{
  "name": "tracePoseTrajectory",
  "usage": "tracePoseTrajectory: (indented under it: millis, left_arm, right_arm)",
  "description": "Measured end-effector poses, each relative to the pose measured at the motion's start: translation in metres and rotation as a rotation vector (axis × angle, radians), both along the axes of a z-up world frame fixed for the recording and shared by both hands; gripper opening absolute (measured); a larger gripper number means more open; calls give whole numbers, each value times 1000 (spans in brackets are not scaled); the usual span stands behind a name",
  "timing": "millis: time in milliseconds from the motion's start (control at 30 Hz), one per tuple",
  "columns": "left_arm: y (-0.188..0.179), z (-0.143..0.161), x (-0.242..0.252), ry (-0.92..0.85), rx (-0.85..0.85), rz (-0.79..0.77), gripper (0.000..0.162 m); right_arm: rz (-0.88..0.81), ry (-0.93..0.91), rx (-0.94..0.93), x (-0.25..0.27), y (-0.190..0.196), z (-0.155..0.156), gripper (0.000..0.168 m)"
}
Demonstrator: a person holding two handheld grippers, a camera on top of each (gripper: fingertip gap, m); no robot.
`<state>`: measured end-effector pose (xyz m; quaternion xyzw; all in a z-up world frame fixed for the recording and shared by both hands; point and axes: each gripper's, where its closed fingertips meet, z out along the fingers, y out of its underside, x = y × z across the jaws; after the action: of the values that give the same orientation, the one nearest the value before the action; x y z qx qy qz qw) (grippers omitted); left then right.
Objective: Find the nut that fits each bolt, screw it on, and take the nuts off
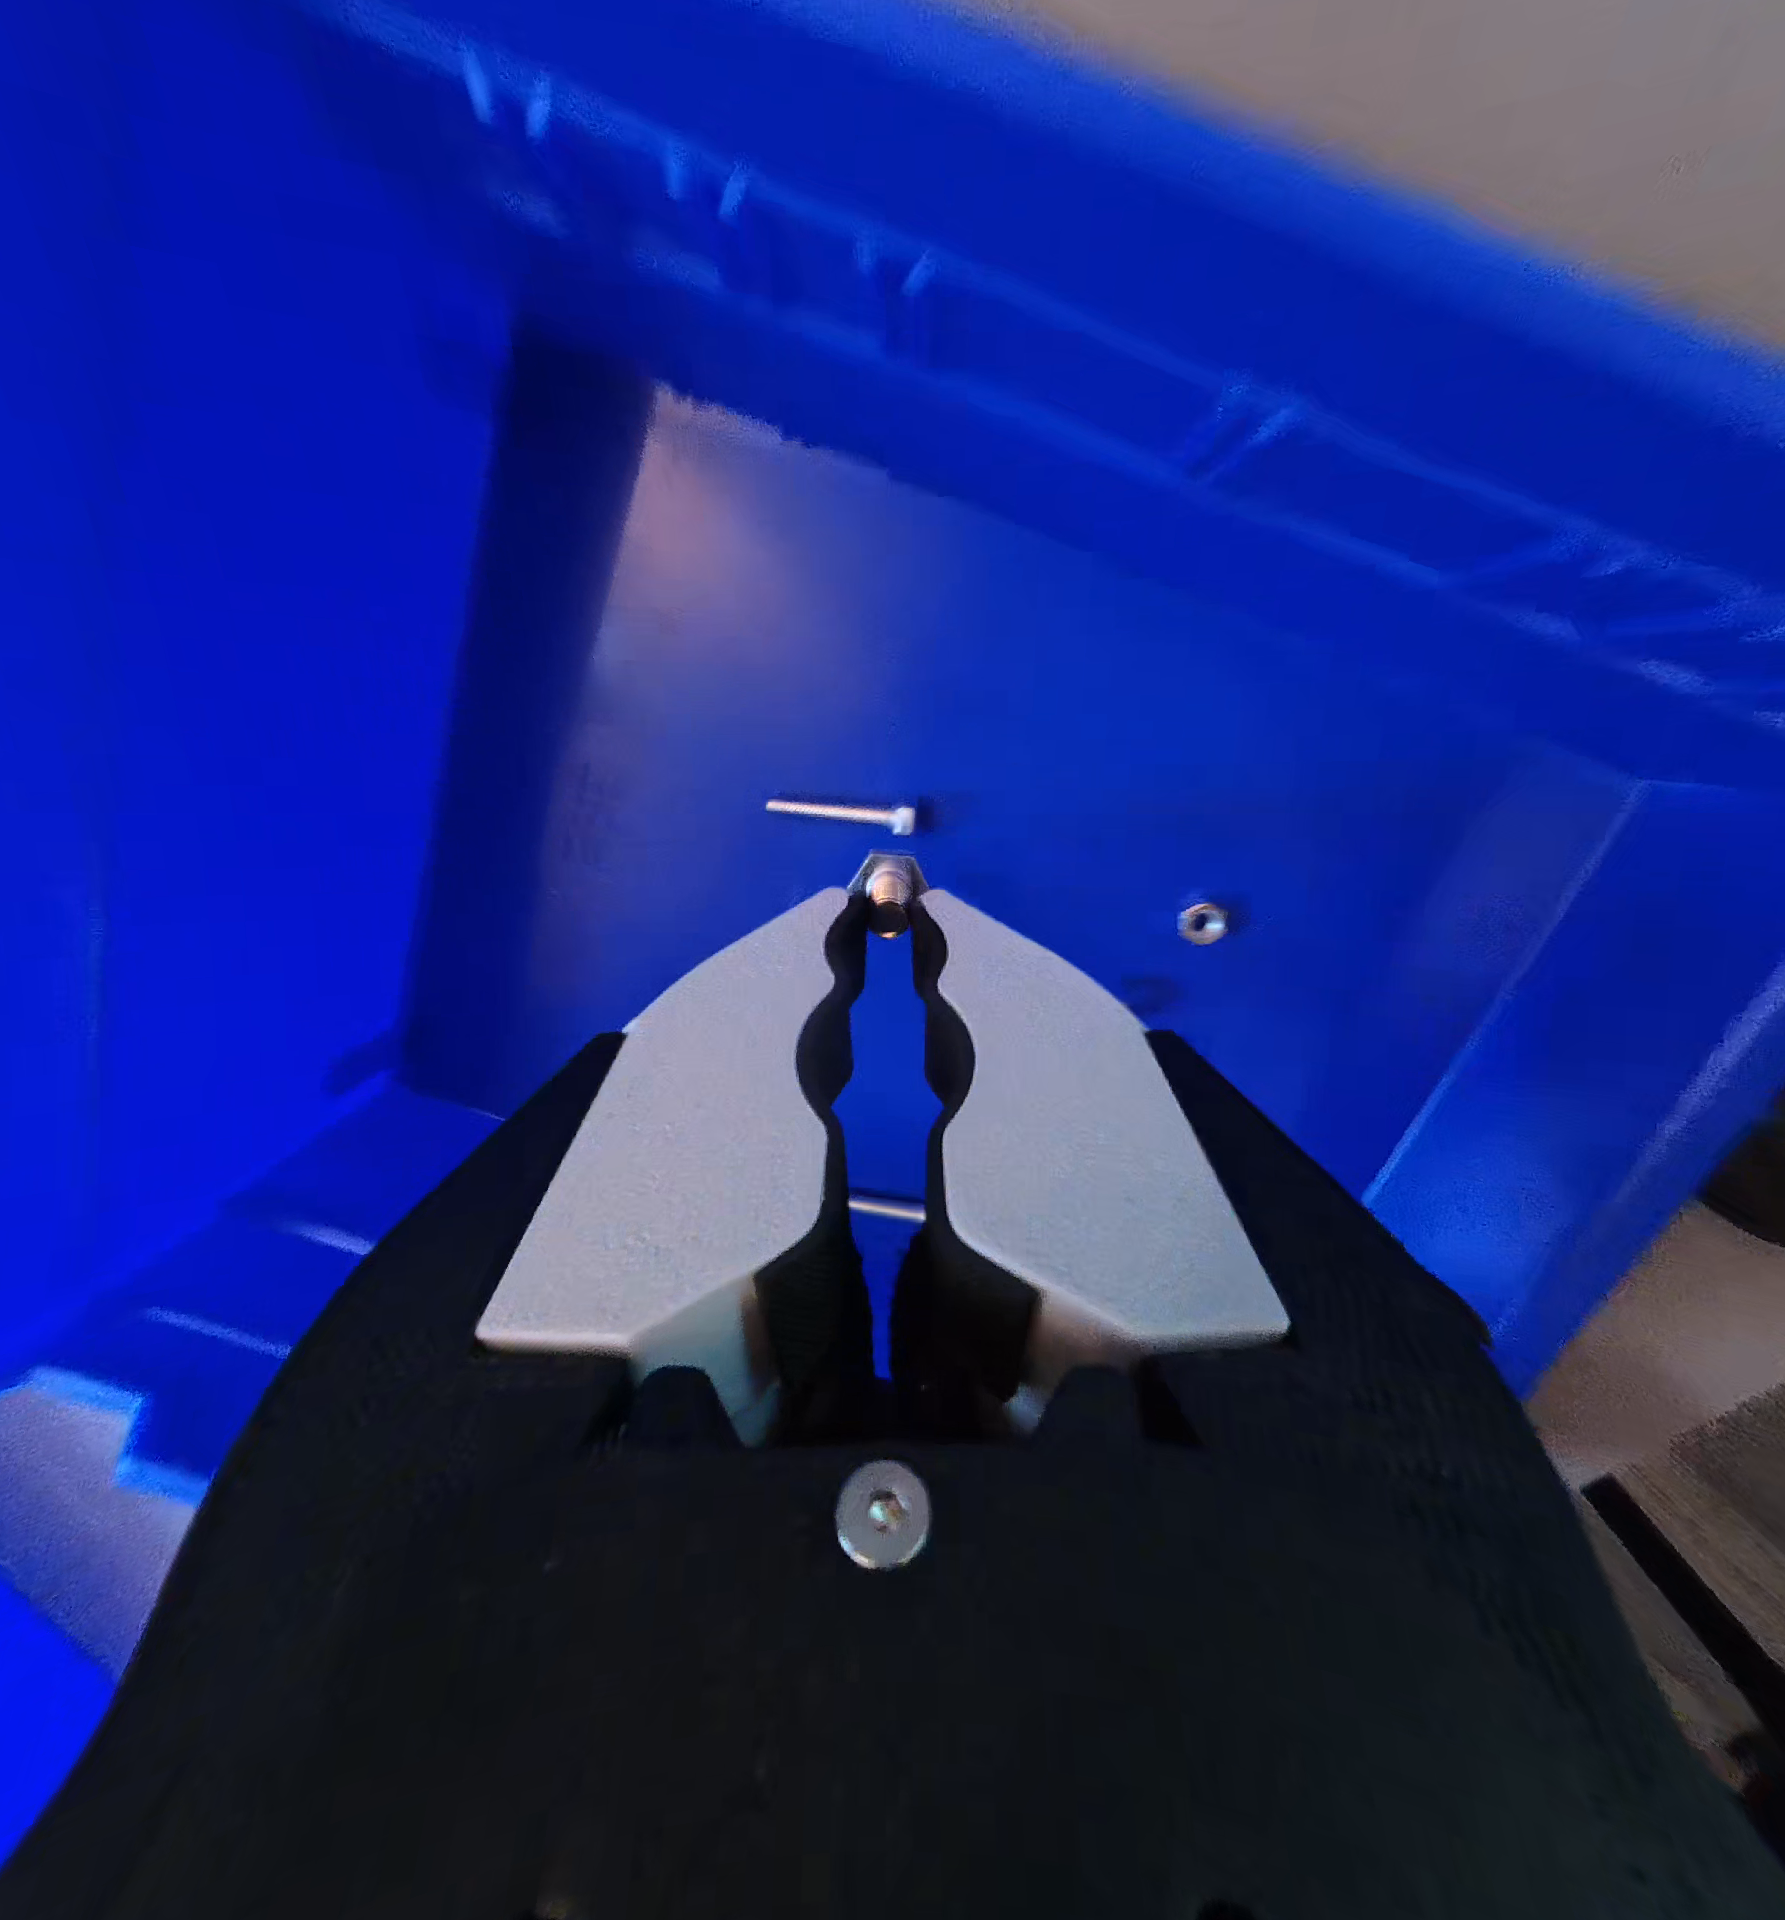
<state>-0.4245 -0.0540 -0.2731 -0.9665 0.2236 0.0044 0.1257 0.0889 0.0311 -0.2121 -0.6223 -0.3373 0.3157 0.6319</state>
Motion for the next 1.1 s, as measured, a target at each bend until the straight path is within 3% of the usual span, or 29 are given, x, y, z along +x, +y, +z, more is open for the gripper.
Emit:
tracePoseTrajectory:
  millis: [233, 367, 700, 1100]
  left_arm:
    - [3, 73, 85, 20, 176, -208, 8]
    - [-3, 83, 153, 27, 210, -380, 8]
    - [-25, 23, 287, -19, 149, -682, 8]
    - [-26, -33, 332, -14, 33, -736, 8]
  right_arm:
    - [12, -5, 10, -1, -2, 0, 33]
    - [58, 9, 10, -3, -7, 0, 33]
    - [85, 0, 11, -6, -10, -1, 33]
    - [92, 0, 13, -7, -11, -2, 33]
